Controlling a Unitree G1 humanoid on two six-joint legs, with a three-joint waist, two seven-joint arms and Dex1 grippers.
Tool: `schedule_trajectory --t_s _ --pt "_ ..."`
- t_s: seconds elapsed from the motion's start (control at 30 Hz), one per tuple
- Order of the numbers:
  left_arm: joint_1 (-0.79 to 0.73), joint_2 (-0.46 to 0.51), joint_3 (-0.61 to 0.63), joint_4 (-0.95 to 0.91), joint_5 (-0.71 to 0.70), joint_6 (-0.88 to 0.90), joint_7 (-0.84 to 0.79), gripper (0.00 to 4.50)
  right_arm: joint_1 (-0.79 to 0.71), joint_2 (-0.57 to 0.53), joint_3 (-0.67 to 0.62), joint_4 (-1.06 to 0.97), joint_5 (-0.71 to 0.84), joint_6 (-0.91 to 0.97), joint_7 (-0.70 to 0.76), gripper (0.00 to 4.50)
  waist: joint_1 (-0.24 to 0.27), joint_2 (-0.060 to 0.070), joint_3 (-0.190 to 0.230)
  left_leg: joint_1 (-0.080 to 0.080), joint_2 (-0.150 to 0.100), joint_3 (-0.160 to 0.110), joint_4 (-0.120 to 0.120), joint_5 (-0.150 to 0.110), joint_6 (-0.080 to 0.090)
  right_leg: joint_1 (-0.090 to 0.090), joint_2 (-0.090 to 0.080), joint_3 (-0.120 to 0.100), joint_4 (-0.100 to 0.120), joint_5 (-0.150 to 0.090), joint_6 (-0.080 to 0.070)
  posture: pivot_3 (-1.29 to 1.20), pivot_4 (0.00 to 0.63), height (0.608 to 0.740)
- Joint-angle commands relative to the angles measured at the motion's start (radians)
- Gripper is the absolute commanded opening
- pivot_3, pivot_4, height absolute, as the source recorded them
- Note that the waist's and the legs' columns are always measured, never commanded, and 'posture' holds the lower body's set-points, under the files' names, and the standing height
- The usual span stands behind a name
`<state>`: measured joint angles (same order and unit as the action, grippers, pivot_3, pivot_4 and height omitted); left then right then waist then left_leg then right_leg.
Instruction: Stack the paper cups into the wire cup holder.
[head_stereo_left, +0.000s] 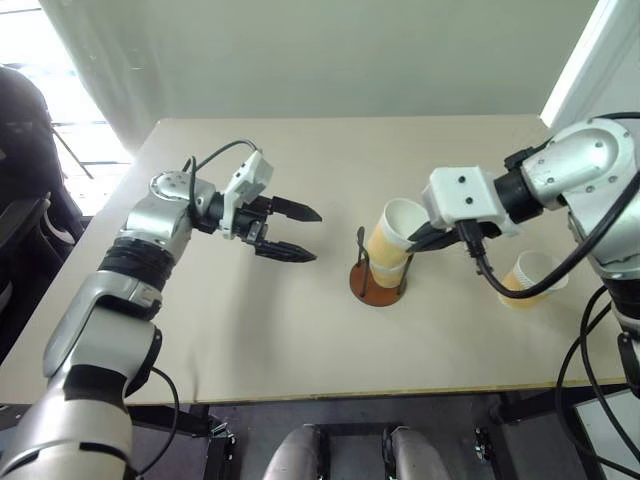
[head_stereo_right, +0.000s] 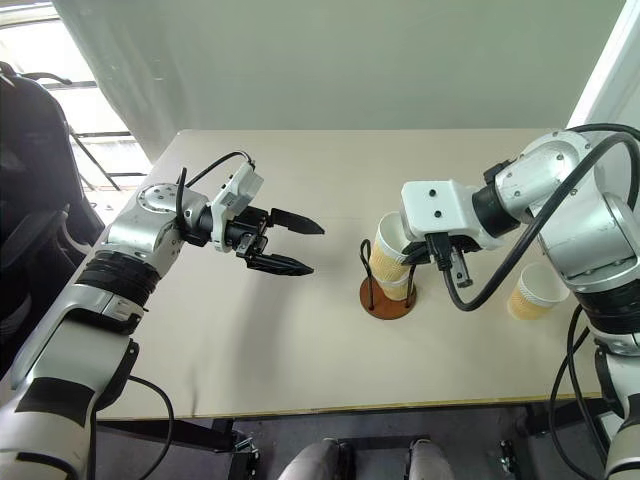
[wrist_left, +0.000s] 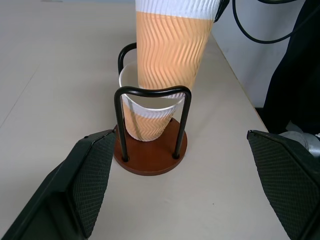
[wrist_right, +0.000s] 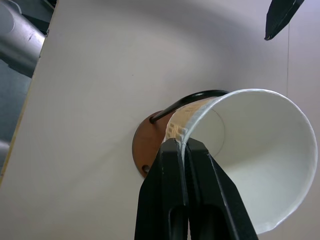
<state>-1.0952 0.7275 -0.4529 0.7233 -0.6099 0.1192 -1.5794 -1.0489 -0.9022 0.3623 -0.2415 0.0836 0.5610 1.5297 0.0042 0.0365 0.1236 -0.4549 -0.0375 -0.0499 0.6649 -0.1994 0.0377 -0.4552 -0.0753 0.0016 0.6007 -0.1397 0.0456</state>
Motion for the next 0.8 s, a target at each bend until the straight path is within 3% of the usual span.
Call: schedule_trajectory --t_s 0.03,0.77,0.8 --pt "-0.009 0.015 0.021 -0.027 -0.024 -0.003 -0.035 4.5 -0.025 0.003 -0.007 -0.005 -0.01 -0.025 -0.012 0.02 0.0 0.0 0.0 0.0 0.0 0.0 0.0 0.0 0.0 0.0 0.0 0.0 0.0 0.0 0.0 0.0 0.15 0.74" --pt "-0.009 0.024 0.016 -0.041 -0.031 0.011 -0.035 4.5 -0.03 -0.018 0.0 0.041 -0.062 -0.122 0.047 0.02 0.0 0.0 0.0 0.0 0.0 0.0 0.0 0.0 0.0 0.0 0.0 0.0 0.001 0.0 0.0 0.0 0.15 0.74" --pt "-0.009 0.024 0.016 -0.041 -0.031 0.012 -0.035 4.5 -0.027 -0.017 -0.001 0.038 -0.061 -0.12 0.048 0.18 0.0 0.0 0.0 0.0 0.0 0.0 0.0 0.0 0.0 0.0 0.0 0.0 0.001 0.0 0.0 0.0 0.15 0.74"
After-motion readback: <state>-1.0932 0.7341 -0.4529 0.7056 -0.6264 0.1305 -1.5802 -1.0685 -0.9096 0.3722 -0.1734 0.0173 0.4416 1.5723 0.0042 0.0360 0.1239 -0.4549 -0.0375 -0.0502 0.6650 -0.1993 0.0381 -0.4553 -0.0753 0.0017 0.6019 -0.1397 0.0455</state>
